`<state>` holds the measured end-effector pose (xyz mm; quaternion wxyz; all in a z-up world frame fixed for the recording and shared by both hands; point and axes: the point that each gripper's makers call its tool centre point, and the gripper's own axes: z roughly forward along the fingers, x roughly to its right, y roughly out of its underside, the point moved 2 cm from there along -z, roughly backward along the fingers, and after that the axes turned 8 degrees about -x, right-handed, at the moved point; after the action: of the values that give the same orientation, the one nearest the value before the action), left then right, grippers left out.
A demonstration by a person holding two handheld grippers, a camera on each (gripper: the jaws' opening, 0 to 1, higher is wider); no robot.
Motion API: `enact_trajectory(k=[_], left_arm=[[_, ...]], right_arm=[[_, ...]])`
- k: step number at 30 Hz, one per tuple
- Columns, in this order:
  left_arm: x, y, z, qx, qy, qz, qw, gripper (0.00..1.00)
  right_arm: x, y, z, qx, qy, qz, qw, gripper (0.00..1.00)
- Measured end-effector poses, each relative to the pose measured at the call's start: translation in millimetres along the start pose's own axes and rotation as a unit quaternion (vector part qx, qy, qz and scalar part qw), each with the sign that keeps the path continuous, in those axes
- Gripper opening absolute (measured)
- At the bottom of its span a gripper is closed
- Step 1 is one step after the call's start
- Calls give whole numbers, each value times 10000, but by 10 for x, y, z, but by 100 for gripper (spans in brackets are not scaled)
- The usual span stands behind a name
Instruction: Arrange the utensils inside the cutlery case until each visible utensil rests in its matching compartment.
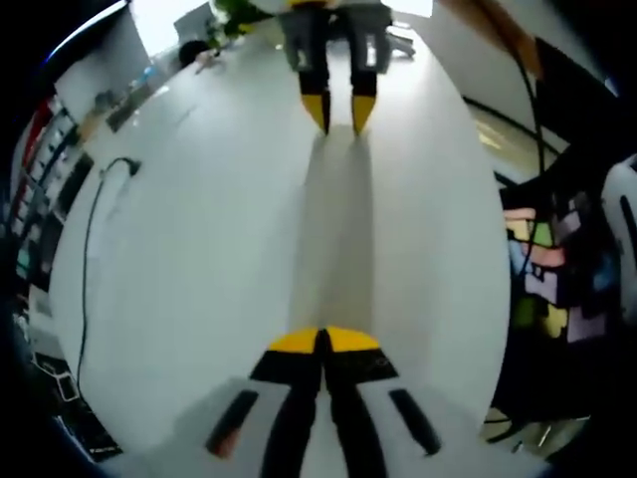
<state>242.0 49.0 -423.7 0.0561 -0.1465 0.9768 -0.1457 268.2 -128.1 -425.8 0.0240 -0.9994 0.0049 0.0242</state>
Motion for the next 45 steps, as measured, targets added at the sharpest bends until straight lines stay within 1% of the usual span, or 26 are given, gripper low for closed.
enact_trajectory(k=[5, 9, 10, 12, 14, 18, 19, 20, 21, 22, 24, 27, 28, 32, 37, 39, 41, 42, 43, 44, 45], left_arm=[[-12, -6, 4, 4, 28, 0, 10000, 1], [-21, -5, 4, 13, 52, -17, 10000, 1], [-23, -5, 4, 24, 58, -30, 10000, 1], [-32, -3, 2, 44, 75, -43, 10000, 1], [-45, -2, -2, 67, 100, -98, 9999, 1], [-26, -11, 1, 115, 122, -95, 9998, 1], [-28, -12, -1, 123, 136, -101, 9998, 1], [-29, -10, 4, 124, 147, -114, 9998, 1], [-31, -10, 5, 127, 163, -122, 9997, 1], [-31, -9, 6, 135, 176, -147, 9996, 1], [-24, -8, 7, 155, 178, -158, 9996, 1], [-25, -13, 13, 143, 186, -130, 9996, 1], [-28, -17, 16, 115, 212, -179, 9995, 1], [-26, -19, 20, 68, 251, -277, 9993, 0], [4, -30, 34, -45, 81, -212, 9997, 0], [15, -30, 36, -119, 9, -115, 9999, 0], [12, -24, 34, -128, -14, -127, 9998, 0], [14, -21, 34, -121, -23, -101, 9999, 0], [12, -18, 32, -103, -20, -89, 9999, 0], [13, -17, 33, -79, -7, -79, 9999, 0], [6, -13, 31, -51, 22, -85, 9999, 0]], right_arm=[[25, -10, 3, -146, -112, -7, 9998, 17], [20, -18, -4, -411, -41, -81, 9991, 15], [18, -22, -5, -472, -21, -36, 9989, 15], [21, -26, -6, -549, -4, -56, 9985, 15], [40, -8, -19, -508, -61, 29, 9987, 15], [53, -12, -12, -449, -40, 40, 9990, 12], [122, -12, 11, -434, 188, -43, 9989, 1], [128, 65, 42, -569, 134, -602, 9965, 0], [93, 92, 60, -519, 234, 89, 9983, 0], [131, 37, 3, -459, 218, 64, 9987, 0], [142, 27, -22, -245, 214, 87, 9994, 0], [116, 7, 1, -106, 360, -53, 9993, 0], [110, -1, 10, -115, 382, -82, 9992, 0], [100, -24, 18, -341, 443, -171, 9983, 0], [105, -19, 17, -464, 511, -187, 9974, 0], [107, -8, 13, -419, 518, -148, 9977, 0], [108, 4, 10, -334, 507, -87, 9981, 0], [107, 5, 11, -273, 507, -154, 9982, 0], [118, 5, 11, -207, 473, -93, 9986, 0], [114, 5, 11, -124, 404, 84, 9991, 0], [121, 12, 8, -88, 389, 107, 9991, 0]])
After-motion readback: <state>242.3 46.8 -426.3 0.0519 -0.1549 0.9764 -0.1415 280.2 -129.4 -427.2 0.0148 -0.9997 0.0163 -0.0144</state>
